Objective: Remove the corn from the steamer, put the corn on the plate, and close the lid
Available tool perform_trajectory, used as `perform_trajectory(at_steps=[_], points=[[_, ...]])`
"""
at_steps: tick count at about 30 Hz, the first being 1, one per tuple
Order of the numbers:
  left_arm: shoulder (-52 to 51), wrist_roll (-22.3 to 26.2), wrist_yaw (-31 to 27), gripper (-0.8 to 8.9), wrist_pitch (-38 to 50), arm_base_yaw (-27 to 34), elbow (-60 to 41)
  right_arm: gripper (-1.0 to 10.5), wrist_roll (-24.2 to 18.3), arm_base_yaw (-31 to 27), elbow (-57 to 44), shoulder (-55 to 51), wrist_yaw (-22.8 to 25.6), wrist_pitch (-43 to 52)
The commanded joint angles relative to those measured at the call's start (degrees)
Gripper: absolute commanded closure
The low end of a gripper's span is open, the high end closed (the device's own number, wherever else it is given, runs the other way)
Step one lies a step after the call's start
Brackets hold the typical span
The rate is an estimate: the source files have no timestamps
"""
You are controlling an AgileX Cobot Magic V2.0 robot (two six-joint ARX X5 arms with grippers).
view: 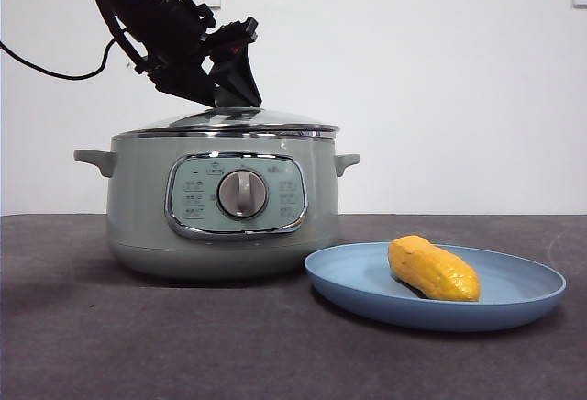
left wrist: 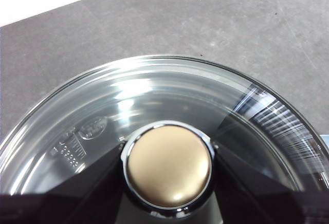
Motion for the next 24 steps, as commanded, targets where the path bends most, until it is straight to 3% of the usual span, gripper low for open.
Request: perform_trajectory(at_steps=[1, 24], points=[[0.7, 0.9, 0.1, 8.22, -2.6, -0.5, -0.5, 2.9, -1.0, 0.1, -0.5, 0.0, 0.0, 0.3], [0.7, 2.5, -5.7, 8.22, -7.0, -0.3, -0.5, 2.9, -1.5, 0.1, -0.5, 0.0, 0.0, 0.3]])
